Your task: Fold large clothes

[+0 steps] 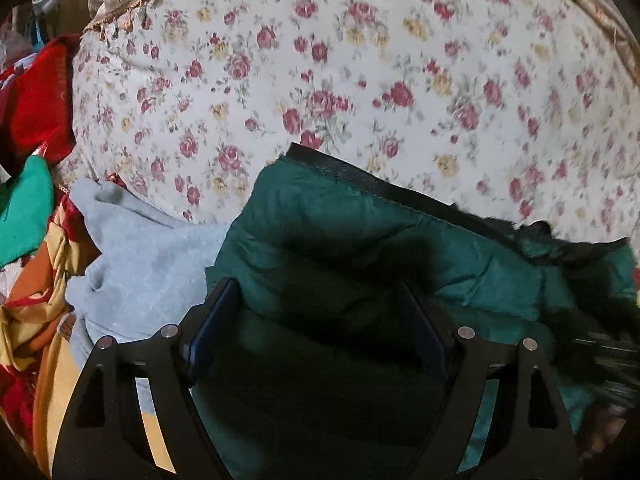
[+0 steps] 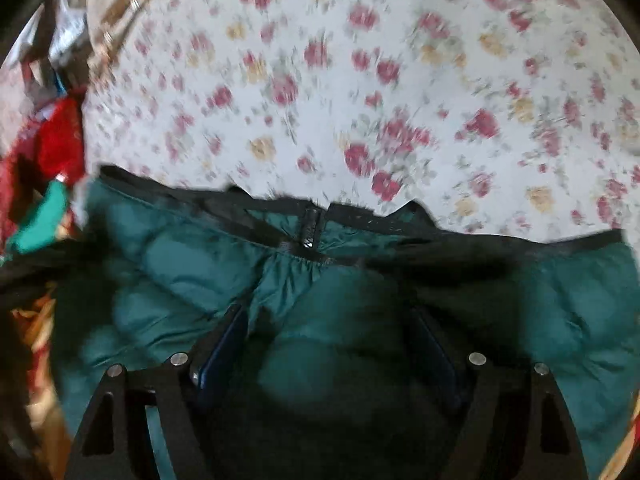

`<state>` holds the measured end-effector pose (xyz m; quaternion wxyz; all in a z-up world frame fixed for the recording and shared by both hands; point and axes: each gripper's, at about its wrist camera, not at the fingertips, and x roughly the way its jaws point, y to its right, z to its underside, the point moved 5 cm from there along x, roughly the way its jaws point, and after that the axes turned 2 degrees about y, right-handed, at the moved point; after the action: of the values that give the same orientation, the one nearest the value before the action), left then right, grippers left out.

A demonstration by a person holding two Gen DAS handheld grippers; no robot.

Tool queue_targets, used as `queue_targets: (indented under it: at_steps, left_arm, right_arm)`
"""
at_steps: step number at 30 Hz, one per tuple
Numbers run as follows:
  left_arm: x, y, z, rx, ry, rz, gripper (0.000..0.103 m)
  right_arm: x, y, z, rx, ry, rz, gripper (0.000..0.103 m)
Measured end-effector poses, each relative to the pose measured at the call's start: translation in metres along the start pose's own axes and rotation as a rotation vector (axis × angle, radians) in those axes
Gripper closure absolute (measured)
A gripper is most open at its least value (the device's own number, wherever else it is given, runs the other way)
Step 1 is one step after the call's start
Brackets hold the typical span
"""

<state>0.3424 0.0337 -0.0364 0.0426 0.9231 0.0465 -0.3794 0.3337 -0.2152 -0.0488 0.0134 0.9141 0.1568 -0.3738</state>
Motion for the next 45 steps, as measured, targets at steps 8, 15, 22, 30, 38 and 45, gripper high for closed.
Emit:
queue_targets:
  at_steps: [8,15,22,30,38,45]
  left_arm:
    - [0.023,-0.001,0.008,-0.007,-0.015,-0.022,0.021]
    - [0.034,0.002,0.011,-0.005,-0.005,-0.031,0.017]
    - [0.037,0.001,0.013,-0.007,-0.006,-0.032,0.014]
    - [0.038,0.002,0.015,-0.017,0.006,-0.025,0.013]
    - [0.021,-0.003,0.019,-0.012,-0.023,-0.010,0.013]
    - [-0.010,-0.016,0.037,-0.020,-0.021,0.016,0.013]
  right_arm:
    - [-0.027,0.066,0.008,-0.073,0.039,0.210,0.022]
    - [0.015,0.107,0.028,0.094,0.010,0.166,0.019]
    - [-0.007,0.094,0.017,0.086,0.002,0.158,0.019]
    - [-0.036,0.094,0.046,0.129,0.051,0.150,0.019]
    - [-0.031,0.093,0.052,0.129,0.002,0.166,0.017]
    - [-0.090,0.078,0.066,0.126,0.061,0.155,0.017]
